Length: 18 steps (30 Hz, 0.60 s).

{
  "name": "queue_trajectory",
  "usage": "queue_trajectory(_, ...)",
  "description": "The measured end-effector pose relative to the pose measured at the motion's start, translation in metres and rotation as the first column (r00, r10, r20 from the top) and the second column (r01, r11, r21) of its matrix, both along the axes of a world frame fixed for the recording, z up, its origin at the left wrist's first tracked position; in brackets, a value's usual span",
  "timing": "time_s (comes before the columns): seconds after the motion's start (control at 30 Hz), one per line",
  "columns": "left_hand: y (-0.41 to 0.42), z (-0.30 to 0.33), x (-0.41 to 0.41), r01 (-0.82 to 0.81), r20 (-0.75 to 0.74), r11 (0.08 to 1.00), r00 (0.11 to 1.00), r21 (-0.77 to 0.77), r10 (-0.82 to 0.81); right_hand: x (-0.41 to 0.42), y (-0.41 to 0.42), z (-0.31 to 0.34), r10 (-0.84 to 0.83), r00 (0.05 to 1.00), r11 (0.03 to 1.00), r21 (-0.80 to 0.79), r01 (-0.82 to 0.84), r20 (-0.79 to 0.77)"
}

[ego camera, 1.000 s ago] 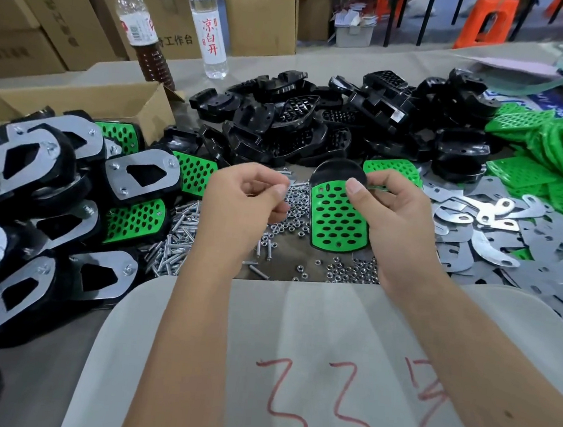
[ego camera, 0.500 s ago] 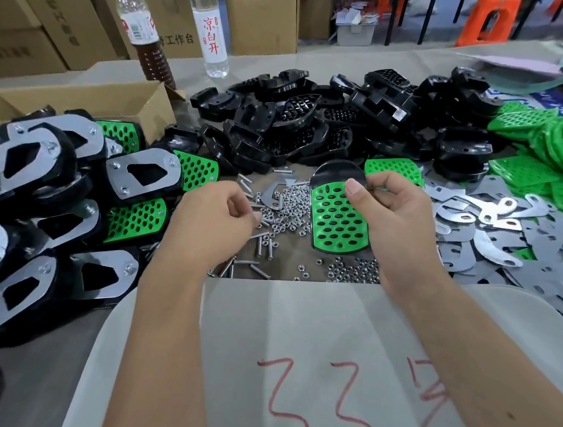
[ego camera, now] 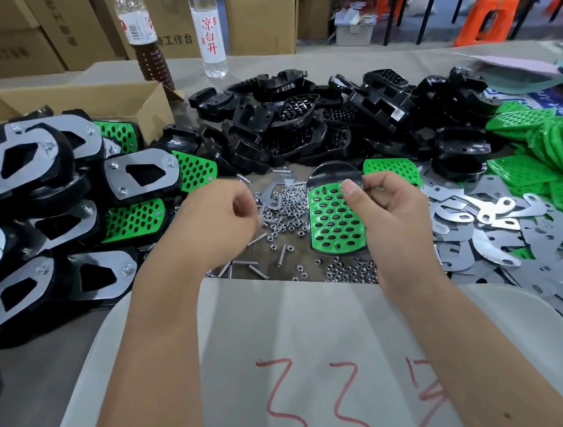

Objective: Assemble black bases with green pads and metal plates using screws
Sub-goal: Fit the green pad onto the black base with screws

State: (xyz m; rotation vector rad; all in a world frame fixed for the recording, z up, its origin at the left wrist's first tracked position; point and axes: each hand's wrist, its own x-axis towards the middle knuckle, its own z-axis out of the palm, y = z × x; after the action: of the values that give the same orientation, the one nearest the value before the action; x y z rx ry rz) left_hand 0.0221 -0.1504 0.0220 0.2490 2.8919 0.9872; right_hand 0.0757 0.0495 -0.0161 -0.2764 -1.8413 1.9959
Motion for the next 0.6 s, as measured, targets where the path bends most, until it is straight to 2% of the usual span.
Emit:
queue_trajectory(0.03, -0.001, 0.000, -0.002, 0.009, -0.019, 0.991, 1.000, 0.133, -0.006, 0.000, 0.000, 0.000, 0.001, 1.000, 1.000, 0.006, -0.001, -0.002)
queue_trajectory(0.1, 0.004, 0.001, -0.002, 0.069, 0.026, 0.899, 0.996, 0.433, -0.089, 0.000, 0.000, 0.001, -0.004, 1.000, 1.000, 0.022, 0.004, -0.005)
queue_trajectory(0.17, 0.014, -0.001, 0.001, 0.146, 0.000, 0.814, 0.984, 0.562, -0.176, 0.000, -0.001, 0.001, -0.021, 1.000, 0.999, 0.038, 0.021, -0.009)
queue_trajectory(0.33, 0.039, -0.013, 0.002, 0.159, -0.066, 0.751, 0.986, 0.641, -0.152, 0.001, -0.001, 0.001, -0.029, 0.999, 0.998, 0.061, 0.030, -0.017)
queue_trajectory(0.6, 0.046, -0.022, 0.000, 0.111, -0.207, 0.764, 0.978, 0.635, 0.030, 0.000, 0.001, -0.003, -0.037, 0.999, 0.995, 0.087, 0.040, -0.031)
